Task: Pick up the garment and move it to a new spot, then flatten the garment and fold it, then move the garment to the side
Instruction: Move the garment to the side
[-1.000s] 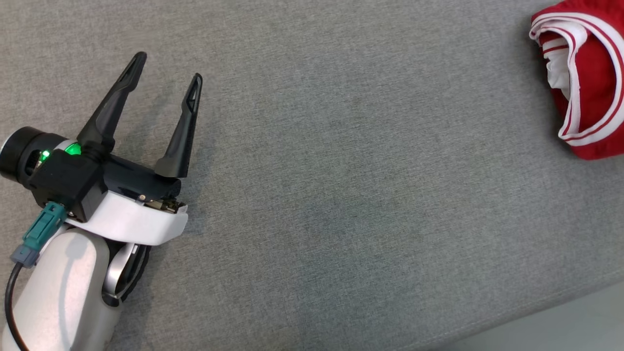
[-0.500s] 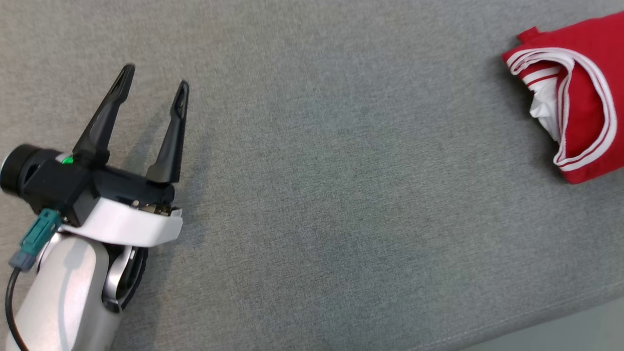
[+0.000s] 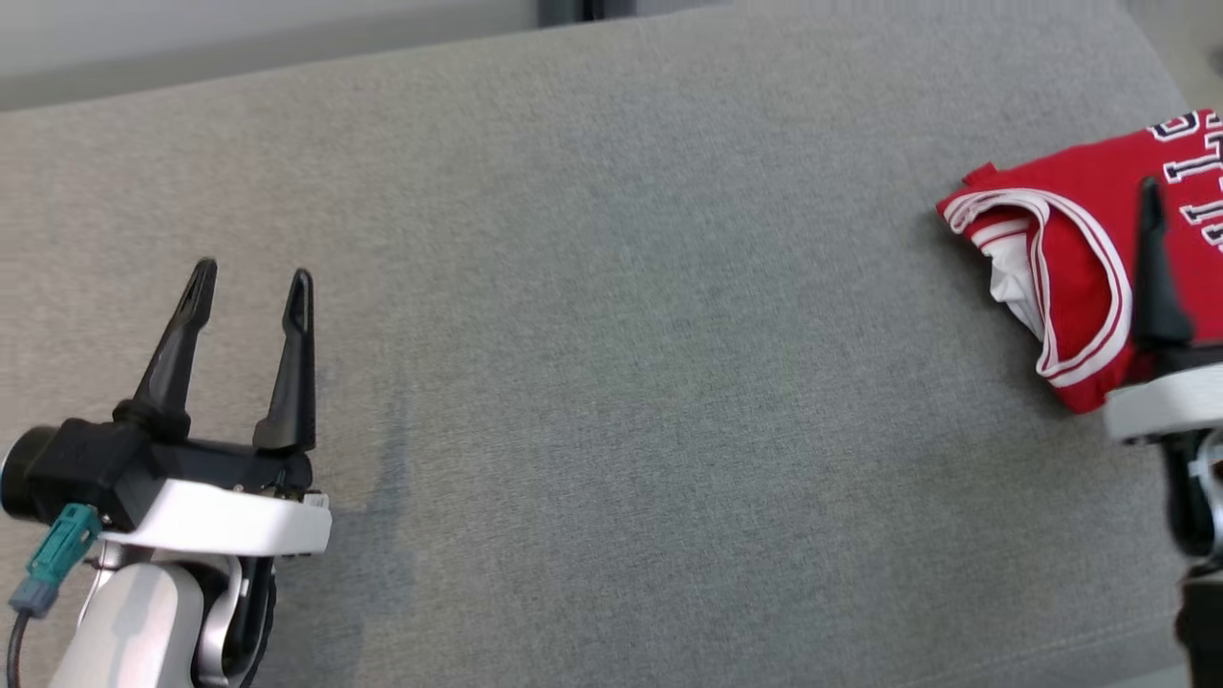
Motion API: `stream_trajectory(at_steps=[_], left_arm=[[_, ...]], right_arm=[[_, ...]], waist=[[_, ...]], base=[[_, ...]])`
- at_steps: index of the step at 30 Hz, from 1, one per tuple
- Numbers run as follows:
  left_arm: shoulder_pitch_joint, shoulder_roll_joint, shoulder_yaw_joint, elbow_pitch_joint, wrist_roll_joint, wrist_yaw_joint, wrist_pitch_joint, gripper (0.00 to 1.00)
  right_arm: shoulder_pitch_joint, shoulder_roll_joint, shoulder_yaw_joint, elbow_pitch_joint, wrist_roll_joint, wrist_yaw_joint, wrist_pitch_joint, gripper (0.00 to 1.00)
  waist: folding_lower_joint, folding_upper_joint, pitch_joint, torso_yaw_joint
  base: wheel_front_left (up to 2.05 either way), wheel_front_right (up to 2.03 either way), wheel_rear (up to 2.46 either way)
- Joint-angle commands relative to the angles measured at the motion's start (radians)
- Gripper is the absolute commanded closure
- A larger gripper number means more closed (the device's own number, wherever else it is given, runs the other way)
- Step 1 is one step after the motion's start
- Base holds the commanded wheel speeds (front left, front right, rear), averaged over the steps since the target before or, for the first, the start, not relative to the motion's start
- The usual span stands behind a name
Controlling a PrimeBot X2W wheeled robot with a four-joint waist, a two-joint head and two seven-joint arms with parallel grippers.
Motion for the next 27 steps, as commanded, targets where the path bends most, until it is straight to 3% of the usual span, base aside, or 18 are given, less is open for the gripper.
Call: stream_trajectory(at_steps=[1,4,9,27], left_arm=[[0.019,0.001,0.006,0.000,-0.006,0.010,-0.005,0.00],[0.057,0.006,0.018,0.002,-0.014,0.020,-0.008,0.00],[0.124,0.004,0.022,0.009,-0.023,0.036,-0.003,0.00],[0.279,0.026,0.026,0.030,-0.046,0.065,0.027,0.00]], right_arm=[[0.026,0.016,0.000,-0.025,-0.009,0.000,0.004,0.00],[0.081,0.079,0.025,-0.087,-0.025,0.000,0.022,0.00],[0.164,0.129,0.089,-0.154,-0.047,0.000,0.062,0.00],[0.385,0.156,0.132,-0.209,-0.049,0.000,0.125,0.00]], waist=[[0.0000,-0.0001,-0.051,0.036],[0.0000,-0.0001,-0.093,0.058],[0.0000,-0.0001,-0.162,0.087],[0.0000,-0.0001,-0.321,0.127]], base=[[0.00,0.00,0.00],[0.00,0.00,0.00],[0.00,0.00,0.00],[0.00,0.00,0.00]])
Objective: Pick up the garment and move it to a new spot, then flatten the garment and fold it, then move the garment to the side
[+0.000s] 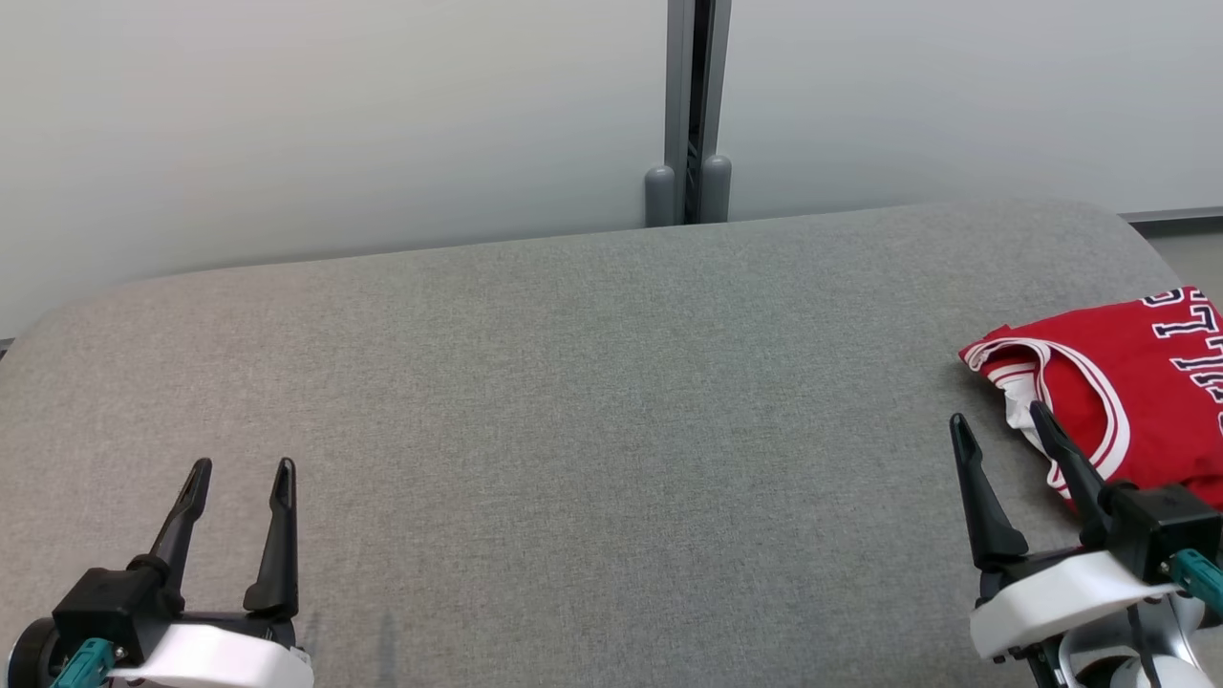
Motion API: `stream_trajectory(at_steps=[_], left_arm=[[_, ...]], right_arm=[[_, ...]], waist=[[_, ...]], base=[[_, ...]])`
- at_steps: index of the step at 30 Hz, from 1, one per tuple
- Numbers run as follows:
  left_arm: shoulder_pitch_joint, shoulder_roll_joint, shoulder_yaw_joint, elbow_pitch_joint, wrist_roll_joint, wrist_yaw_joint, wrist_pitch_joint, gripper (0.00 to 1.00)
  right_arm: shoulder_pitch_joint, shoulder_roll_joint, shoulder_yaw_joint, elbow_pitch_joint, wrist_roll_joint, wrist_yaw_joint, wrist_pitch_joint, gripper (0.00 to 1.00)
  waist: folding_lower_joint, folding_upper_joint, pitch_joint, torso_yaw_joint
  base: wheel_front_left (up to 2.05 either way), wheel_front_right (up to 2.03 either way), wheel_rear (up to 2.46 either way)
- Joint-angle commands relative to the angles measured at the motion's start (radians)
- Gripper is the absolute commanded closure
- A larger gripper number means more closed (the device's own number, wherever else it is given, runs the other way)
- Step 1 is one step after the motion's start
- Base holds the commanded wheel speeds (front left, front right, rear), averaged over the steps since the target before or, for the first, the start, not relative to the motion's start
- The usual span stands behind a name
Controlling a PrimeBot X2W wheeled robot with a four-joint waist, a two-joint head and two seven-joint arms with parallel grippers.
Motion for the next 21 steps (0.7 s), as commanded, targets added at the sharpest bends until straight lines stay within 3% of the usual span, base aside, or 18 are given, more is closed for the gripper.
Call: stream_trajectory(at_steps=[1,21], left_arm=[[0.011,0.005,0.002,-0.003,-0.001,0.007,0.001,0.00],[0.044,0.017,-0.003,-0.015,-0.017,0.027,0.027,0.00]], right_arm=[[0.017,-0.001,-0.006,-0.007,0.000,0.000,0.006,0.00],[0.061,0.000,-0.021,-0.031,0.003,0.000,0.024,0.00]], waist=[[0.0000,0.0000,-0.008,0.004],[0.0000,0.0000,-0.030,0.018]], base=[[0.00,0.00,0.00],[0.00,0.00,0.00]])
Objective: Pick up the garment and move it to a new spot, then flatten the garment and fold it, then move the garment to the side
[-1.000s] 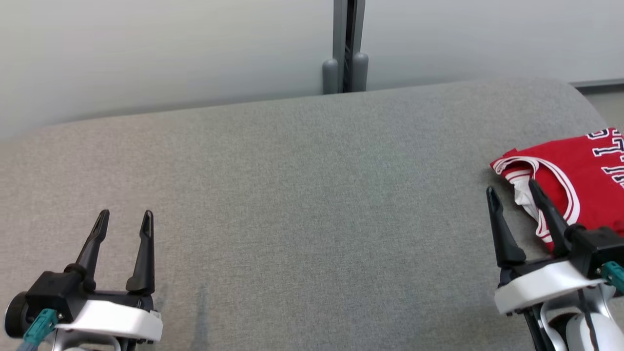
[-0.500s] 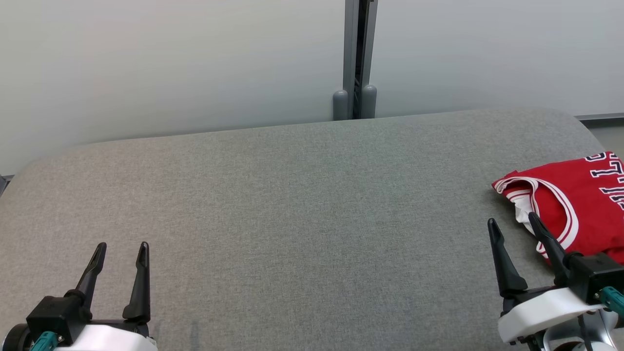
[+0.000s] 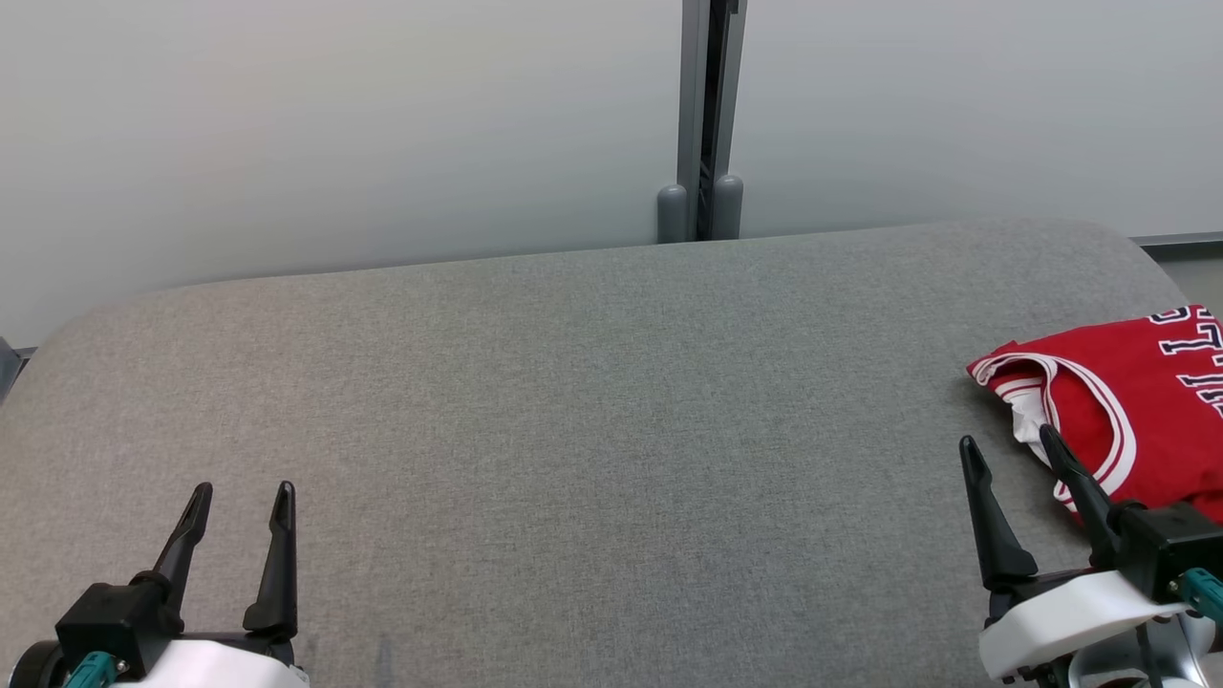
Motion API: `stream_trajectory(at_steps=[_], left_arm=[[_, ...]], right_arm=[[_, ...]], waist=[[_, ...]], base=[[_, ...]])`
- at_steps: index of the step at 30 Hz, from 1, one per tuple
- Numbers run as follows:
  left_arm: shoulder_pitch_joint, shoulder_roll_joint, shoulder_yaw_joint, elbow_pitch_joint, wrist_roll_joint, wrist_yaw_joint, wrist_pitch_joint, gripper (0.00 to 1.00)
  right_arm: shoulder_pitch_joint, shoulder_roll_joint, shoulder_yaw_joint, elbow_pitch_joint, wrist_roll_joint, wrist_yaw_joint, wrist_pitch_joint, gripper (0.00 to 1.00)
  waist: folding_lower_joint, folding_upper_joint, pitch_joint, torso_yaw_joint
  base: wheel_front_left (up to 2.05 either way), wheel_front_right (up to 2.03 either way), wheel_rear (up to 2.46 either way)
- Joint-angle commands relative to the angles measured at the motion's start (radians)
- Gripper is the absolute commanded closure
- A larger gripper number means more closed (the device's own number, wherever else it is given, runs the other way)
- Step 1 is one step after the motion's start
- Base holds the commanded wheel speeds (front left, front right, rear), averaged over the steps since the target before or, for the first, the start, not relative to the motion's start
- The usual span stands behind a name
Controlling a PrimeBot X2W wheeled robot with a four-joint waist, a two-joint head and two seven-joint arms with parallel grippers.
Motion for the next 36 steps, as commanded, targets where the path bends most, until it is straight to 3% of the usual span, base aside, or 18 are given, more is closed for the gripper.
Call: stream_trajectory(at_steps=[1,30,31,36], left_arm=[[0.001,0.006,0.001,-0.001,-0.005,0.005,-0.001,0.00],[-0.010,0.033,-0.019,0.000,0.010,0.022,0.007,0.00],[-0.001,0.027,-0.021,0.000,0.005,0.018,0.009,1.00],[0.009,-0.007,-0.022,0.036,-0.029,0.011,0.017,1.00]], right_arm=[[0.010,-0.002,-0.002,-0.002,0.005,0.000,0.002,0.00],[0.001,-0.002,0.001,0.001,0.006,0.000,0.010,0.00],[0.001,0.000,0.001,0.001,0.005,0.000,0.010,1.00],[0.006,0.008,0.000,0.046,0.041,0.000,0.015,1.00]], waist=[[0.0000,-0.0001,0.000,0.001],[0.0000,-0.0001,0.001,0.014],[0.0000,-0.0001,0.001,0.014],[0.0000,-0.0001,0.002,0.014]], base=[[0.00,0.00,0.00],[0.00,0.00,0.00],[0.00,0.00,0.00],[0.00,0.00,0.00]])
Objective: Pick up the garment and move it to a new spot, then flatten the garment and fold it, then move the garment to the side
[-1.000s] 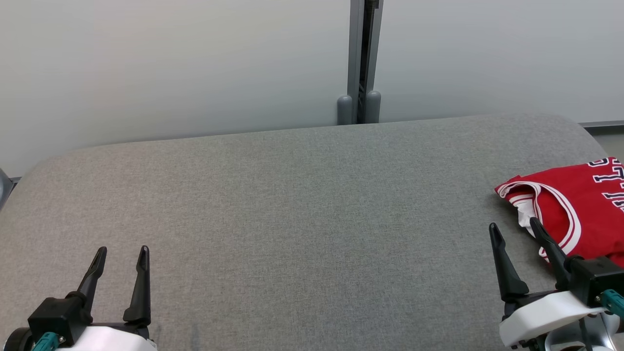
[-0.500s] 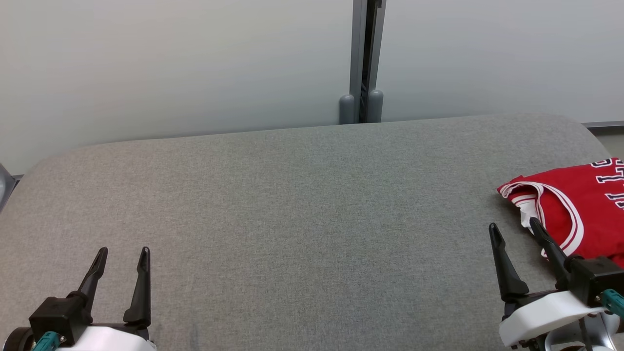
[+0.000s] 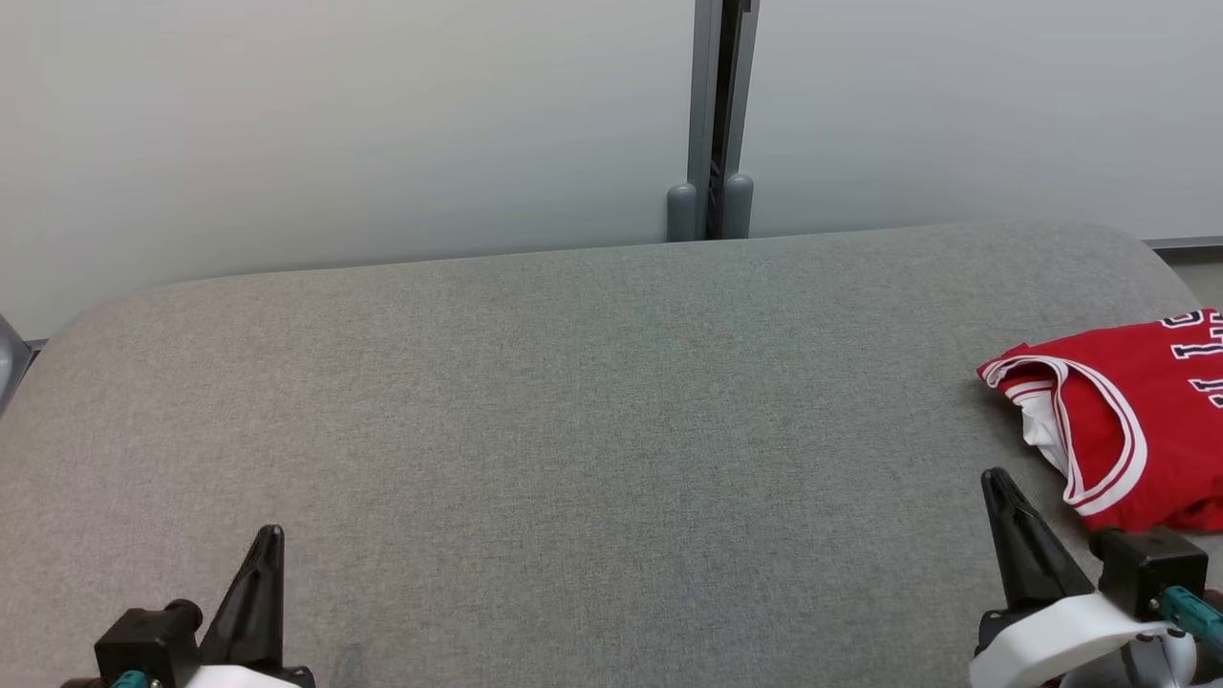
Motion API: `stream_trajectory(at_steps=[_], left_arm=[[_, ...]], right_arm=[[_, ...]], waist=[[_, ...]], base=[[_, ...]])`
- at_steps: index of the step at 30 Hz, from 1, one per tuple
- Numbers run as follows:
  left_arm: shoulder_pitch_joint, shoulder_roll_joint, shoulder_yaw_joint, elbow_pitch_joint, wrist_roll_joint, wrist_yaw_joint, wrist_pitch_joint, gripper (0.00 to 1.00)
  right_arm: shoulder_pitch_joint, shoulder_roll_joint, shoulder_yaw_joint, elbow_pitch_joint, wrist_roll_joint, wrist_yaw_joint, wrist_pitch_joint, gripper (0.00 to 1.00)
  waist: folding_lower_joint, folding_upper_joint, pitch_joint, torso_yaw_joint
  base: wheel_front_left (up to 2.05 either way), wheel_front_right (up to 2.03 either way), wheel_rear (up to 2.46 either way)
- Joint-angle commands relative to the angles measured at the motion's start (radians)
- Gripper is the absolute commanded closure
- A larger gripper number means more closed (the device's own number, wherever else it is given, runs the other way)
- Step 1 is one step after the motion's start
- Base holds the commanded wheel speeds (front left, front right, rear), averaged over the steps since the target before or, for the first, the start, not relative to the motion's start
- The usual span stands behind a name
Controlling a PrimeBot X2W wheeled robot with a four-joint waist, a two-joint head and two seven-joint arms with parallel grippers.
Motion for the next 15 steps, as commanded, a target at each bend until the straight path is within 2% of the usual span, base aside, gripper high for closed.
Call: stream_trajectory(at_steps=[1,15], left_arm=[[-0.021,0.001,0.019,0.001,-0.044,-0.010,0.009,1.00],[-0.088,-0.041,0.088,0.068,-0.241,-0.060,0.057,1.00]], right_arm=[[-0.026,-0.004,-0.005,0.007,0.054,0.000,0.007,1.00],[-0.094,-0.005,0.000,0.088,0.311,0.000,0.018,1.00]], waist=[[0.0000,-0.0001,0.001,0.000],[0.0000,-0.0001,0.006,0.003]], base=[[0.00,0.00,0.00],[0.00,0.00,0.00]])
